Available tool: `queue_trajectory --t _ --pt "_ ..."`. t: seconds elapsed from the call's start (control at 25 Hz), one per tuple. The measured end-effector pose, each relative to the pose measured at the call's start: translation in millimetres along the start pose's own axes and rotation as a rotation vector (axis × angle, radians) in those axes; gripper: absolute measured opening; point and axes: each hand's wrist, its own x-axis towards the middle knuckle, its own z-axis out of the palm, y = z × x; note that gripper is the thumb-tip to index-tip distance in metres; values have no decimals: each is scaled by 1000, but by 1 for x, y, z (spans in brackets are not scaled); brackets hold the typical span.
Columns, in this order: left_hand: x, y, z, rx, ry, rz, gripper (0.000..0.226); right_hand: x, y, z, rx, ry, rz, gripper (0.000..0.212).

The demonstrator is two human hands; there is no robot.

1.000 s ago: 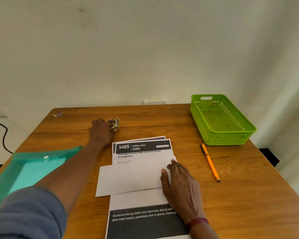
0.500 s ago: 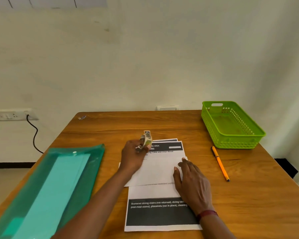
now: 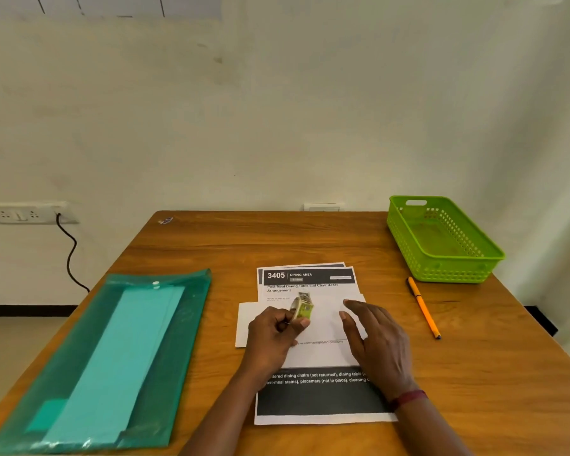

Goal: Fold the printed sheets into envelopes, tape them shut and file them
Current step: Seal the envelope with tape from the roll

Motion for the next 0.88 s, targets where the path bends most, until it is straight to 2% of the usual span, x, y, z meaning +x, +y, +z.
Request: queue_trajectory --t 0.08,0.16,0.28,0.52,0.72,0.88 --pt "1 0 -1 54 -3 5 22 7 -8 0 205 -16 97 21" --pt "1 0 -2 88 -9 -8 23 15 -19 5 467 -74 214 25" --pt "0 1 -2 49 -7 4 24 21 -29 14 622 -138 271 29" --pt "-1 4 -2 48 -36 49 27 15 -34 28 728 -161 349 29" --pt "0 1 -2 48 -57 55 29 12 -34 30 660 -148 260 26" --pt "-1 3 -4 66 -101 58 25 9 -32 31 654 -102 261 18"
